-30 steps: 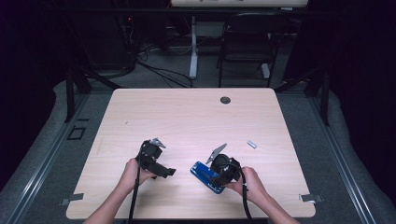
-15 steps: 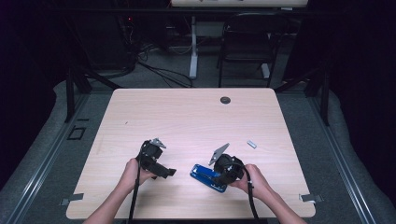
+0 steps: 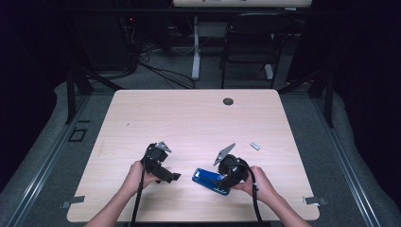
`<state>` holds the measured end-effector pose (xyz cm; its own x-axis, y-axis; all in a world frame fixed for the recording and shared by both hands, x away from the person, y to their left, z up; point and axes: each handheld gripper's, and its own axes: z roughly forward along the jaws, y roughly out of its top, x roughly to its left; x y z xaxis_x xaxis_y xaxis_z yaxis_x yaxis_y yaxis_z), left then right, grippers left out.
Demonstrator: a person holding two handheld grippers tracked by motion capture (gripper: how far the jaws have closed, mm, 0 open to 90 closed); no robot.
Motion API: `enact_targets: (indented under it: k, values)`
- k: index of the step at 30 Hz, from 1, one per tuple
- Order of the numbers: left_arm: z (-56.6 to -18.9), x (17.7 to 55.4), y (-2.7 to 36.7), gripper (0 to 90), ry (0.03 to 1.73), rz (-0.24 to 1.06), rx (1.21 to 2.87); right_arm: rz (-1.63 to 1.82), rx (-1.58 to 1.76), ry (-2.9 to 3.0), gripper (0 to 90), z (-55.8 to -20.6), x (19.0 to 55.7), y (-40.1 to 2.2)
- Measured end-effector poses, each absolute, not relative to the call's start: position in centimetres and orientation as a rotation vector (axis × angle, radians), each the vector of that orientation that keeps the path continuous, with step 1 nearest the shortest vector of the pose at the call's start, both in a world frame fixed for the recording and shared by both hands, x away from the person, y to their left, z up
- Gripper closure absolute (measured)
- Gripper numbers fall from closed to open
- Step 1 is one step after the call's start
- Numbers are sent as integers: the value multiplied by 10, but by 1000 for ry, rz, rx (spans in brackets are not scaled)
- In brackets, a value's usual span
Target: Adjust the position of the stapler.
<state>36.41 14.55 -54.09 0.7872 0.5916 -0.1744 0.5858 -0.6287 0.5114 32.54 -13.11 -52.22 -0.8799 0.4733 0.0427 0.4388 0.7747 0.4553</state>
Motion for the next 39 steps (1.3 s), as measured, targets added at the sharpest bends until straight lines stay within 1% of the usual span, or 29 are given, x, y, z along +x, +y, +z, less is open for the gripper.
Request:
enact_targets:
  k: [1,2,3,5,6,11,15,17,24,25,26,27,28,30,31,33,35,36,39]
  values:
    - [-541,364,145,1,874,14,2418,713,744,2889,540,-522,325,-131]
    - [-541,364,145,1,874,14,2419,686,732,2886,572,-525,325,-126]
    - [-541,364,145,1,874,17,2418,686,732,2886,572,-525,325,-126]
    - [-541,364,145,1,872,16,2415,657,706,2870,652,-527,322,-122]
    - [-541,364,145,1,870,14,2416,694,675,2864,662,-528,322,-126]
    - [-541,363,144,1,857,9,2419,709,635,2884,663,-529,323,-129]
    - [-541,363,144,1,854,7,2420,706,465,2922,663,-528,320,-130]
    - [-541,363,144,1,853,7,2418,719,435,2938,663,-528,321,-131]
    - [-541,364,143,1,842,-1,2424,770,416,2988,656,-530,326,-135]
    - [-541,364,143,1,841,-2,2425,760,428,3002,646,-530,327,-136]
    - [-541,364,143,1,842,-2,2426,667,403,3003,572,-528,327,-137]
    - [-542,363,143,1,851,-2,2419,667,403,3003,572,-528,327,-137]
    - [-541,363,143,1,853,-3,2417,692,459,3020,548,-528,327,-142]
    - [-541,363,144,1,851,-1,2416,691,492,3017,546,-526,328,-149]
    - [-541,363,144,1,852,-2,2414,691,492,3017,546,-526,328,-149]
    - [-541,363,145,1,851,0,2417,665,490,3025,584,-524,327,-153]
    - [-541,363,145,1,850,2,2417,676,492,3022,588,-524,325,-152]
    - [-541,362,144,1,854,17,2421,664,478,3019,646,-523,323,-152]
    - [-541,362,144,1,847,2,2421,647,436,3015,657,-522,321,-153]
